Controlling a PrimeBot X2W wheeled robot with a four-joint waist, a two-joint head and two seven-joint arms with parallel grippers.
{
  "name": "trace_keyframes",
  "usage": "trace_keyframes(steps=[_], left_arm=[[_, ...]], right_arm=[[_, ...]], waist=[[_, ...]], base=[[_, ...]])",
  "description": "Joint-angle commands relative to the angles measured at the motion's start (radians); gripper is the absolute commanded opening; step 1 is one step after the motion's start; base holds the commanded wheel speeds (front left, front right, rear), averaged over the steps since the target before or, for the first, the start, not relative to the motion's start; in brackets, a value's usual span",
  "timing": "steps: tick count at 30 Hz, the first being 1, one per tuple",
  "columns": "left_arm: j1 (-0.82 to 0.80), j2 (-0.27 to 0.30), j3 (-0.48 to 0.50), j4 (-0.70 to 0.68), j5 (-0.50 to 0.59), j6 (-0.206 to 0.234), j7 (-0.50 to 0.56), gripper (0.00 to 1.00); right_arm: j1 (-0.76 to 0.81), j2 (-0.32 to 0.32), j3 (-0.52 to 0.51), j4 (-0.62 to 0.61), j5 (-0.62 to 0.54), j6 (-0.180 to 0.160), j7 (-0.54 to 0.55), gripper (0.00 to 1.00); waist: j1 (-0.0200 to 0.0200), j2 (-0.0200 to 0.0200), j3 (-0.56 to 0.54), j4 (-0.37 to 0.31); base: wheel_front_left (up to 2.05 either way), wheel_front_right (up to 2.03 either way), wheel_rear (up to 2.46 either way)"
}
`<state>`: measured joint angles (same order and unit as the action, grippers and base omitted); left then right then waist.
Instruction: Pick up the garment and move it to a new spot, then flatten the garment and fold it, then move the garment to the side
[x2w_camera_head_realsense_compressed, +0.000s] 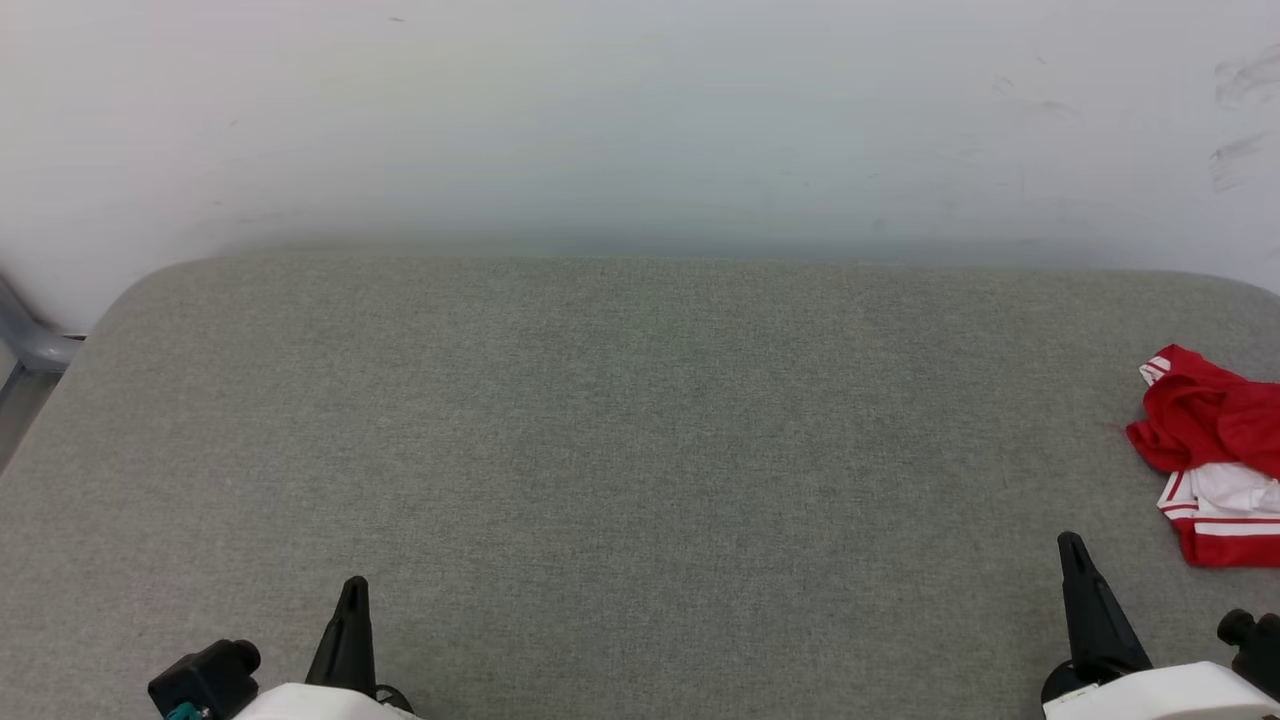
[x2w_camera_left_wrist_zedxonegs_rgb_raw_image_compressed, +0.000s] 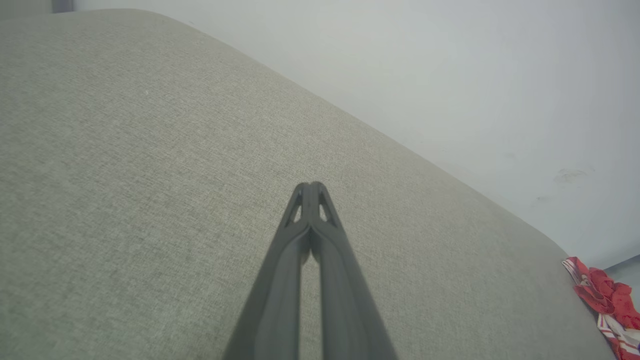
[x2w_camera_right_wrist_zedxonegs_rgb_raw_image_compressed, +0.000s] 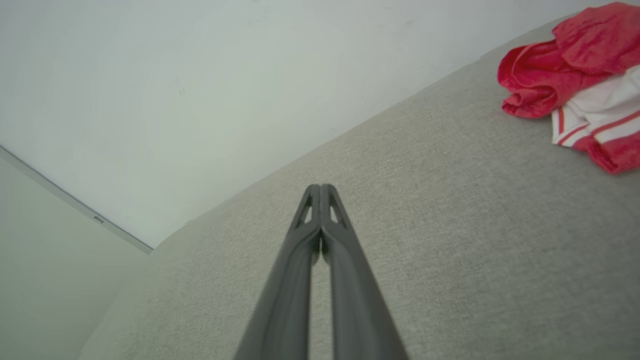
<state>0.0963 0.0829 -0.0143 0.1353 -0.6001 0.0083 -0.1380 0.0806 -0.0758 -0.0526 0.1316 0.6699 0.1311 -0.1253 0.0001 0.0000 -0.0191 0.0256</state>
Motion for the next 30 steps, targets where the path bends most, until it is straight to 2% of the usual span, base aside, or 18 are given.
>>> trace_keyframes(steps=[1,30], left_arm=[[-0.026,0.001,0.009,-0.007,-0.035,-0.006,0.007,0.00],[-0.100,-0.007,0.049,0.038,-0.436,-0.061,0.100,0.00]], right_arm=[[-0.029,-0.003,-0.003,-0.007,0.036,0.000,0.005,0.00],[-0.097,0.002,-0.017,0.040,0.410,0.000,0.092,0.00]], waist=[[-0.0001,0.0000,0.000,0.000],[-0.0001,0.0000,0.007,-0.008]], base=[[0.00,0.00,0.00],[0.00,0.00,0.00]])
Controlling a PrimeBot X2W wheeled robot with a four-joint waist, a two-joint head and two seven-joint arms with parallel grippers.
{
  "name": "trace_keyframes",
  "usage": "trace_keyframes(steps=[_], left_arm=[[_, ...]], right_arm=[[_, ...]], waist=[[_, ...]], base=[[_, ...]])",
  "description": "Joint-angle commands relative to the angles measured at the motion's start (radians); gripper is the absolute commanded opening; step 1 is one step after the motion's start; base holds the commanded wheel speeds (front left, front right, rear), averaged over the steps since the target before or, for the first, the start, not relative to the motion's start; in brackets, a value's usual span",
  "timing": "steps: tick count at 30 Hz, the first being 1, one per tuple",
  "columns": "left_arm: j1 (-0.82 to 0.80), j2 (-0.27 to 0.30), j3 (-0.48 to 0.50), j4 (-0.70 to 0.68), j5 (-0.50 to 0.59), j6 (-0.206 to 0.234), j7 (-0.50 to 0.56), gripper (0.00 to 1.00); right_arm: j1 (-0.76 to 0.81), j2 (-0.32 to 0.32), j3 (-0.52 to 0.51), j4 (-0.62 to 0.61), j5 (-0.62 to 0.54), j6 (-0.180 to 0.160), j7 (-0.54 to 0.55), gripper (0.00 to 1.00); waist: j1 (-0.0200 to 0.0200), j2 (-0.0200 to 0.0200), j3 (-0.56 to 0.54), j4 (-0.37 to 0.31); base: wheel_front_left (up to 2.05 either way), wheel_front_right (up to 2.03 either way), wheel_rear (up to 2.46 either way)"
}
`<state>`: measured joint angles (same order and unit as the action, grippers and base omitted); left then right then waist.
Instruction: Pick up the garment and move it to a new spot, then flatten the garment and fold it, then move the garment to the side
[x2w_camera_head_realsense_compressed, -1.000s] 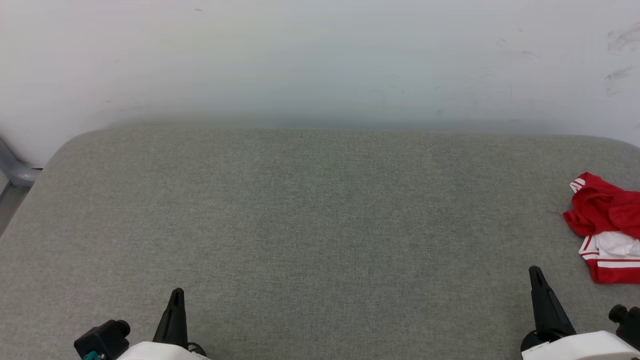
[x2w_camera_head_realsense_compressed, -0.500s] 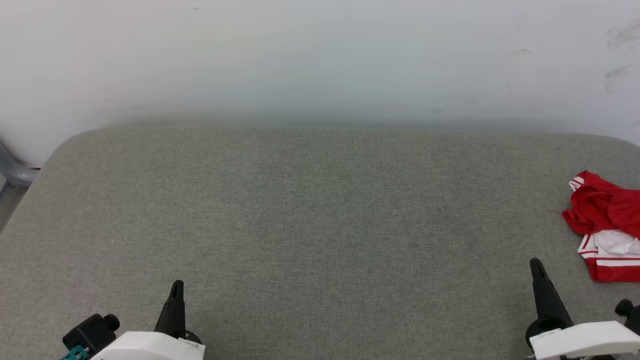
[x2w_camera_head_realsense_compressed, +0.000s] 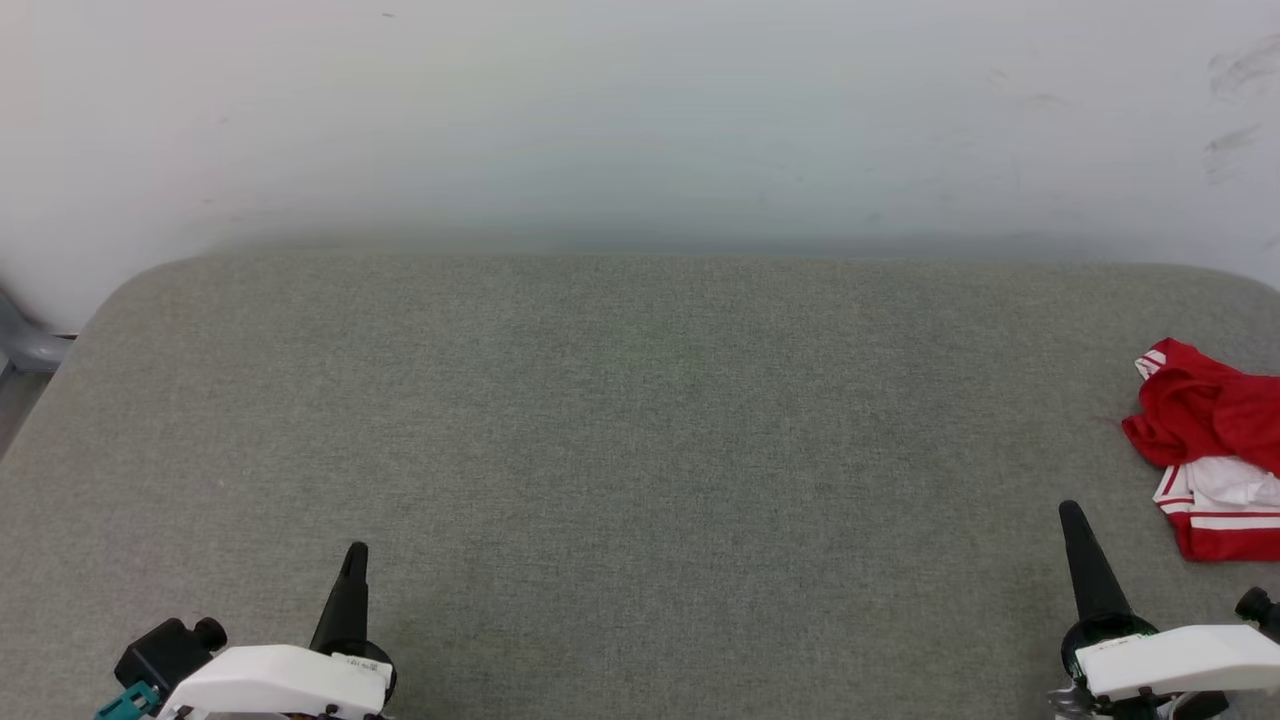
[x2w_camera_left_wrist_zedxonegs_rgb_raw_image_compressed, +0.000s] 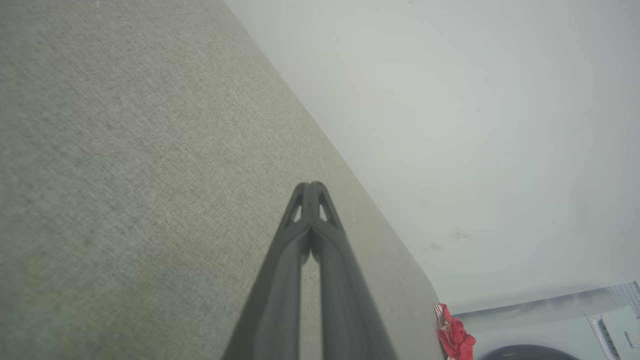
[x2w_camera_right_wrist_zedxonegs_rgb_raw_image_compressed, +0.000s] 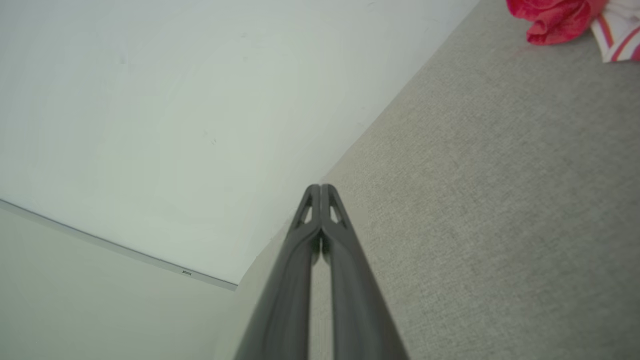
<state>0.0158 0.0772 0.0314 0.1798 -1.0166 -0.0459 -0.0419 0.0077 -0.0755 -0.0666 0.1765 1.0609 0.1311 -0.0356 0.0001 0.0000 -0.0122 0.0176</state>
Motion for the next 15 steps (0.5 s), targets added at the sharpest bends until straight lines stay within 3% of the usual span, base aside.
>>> trace_keyframes(steps=[1,15], left_arm=[[-0.022,-0.002,0.005,-0.005,-0.031,-0.008,0.006,0.00],[-0.051,-0.006,0.022,0.013,-0.175,-0.028,0.041,0.00]], right_arm=[[-0.025,0.002,-0.004,-0.003,0.030,0.000,0.005,0.00],[-0.050,0.005,-0.010,0.014,0.164,0.000,0.038,0.00]], waist=[[-0.0001,0.0000,0.000,0.000],[-0.0001,0.0000,0.003,-0.004]], base=[[0.00,0.00,0.00],[0.00,0.00,0.00]])
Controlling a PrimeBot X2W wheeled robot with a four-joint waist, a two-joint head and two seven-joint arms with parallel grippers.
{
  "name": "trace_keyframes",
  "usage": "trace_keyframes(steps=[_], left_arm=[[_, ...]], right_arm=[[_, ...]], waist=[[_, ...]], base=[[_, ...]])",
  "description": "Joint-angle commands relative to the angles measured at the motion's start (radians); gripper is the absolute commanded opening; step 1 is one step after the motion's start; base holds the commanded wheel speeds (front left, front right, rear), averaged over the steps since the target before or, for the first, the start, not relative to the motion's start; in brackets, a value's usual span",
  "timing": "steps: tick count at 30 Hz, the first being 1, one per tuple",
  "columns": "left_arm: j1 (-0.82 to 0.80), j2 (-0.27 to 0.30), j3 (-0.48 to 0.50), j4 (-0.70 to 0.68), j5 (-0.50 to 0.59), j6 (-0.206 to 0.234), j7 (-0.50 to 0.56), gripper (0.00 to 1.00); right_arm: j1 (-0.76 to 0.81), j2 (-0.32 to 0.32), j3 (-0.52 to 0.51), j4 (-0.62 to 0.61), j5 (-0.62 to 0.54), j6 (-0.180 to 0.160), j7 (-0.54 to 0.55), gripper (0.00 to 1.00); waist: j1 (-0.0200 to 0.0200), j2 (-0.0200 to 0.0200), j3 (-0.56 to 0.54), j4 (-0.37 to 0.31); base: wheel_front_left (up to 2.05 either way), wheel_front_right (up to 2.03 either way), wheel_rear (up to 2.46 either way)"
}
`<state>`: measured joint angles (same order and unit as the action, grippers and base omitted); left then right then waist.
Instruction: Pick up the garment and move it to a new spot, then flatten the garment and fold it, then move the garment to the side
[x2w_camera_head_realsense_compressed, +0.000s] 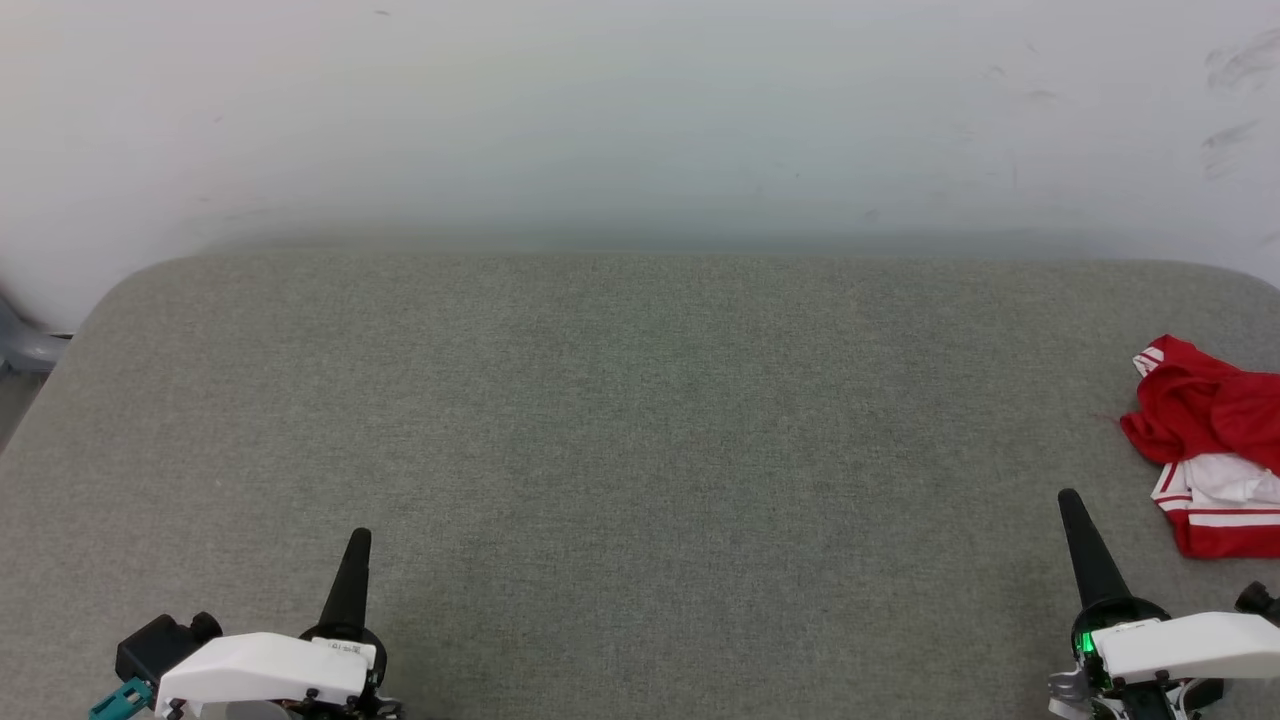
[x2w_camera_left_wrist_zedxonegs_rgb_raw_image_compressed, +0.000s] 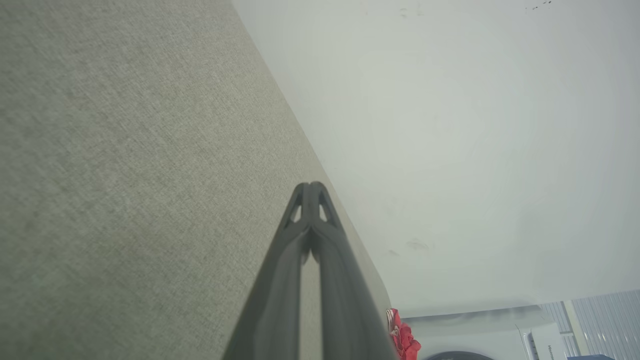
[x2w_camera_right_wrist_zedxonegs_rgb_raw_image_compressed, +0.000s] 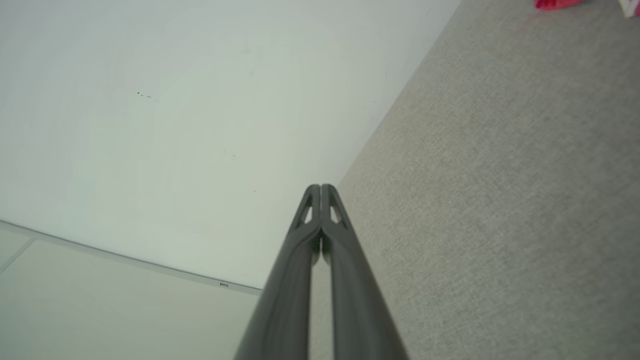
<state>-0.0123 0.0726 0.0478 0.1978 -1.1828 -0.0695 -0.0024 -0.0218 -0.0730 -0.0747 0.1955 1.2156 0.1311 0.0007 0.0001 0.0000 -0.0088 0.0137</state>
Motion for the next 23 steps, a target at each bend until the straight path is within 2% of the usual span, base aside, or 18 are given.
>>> trace_keyframes(steps=[1,23], left_arm=[[-0.025,-0.001,0.007,-0.004,-0.019,-0.006,0.005,0.00],[-0.064,-0.007,0.031,0.022,-0.225,-0.035,0.056,0.00]], right_arm=[[-0.022,0.002,-0.003,-0.003,0.019,0.000,0.004,0.00],[-0.057,0.008,-0.014,0.022,0.211,0.000,0.052,0.00]], waist=[[-0.0001,0.0000,0.000,0.000],[-0.0001,0.0000,0.005,-0.006]], base=[[0.00,0.00,0.00],[0.00,0.00,0.00]])
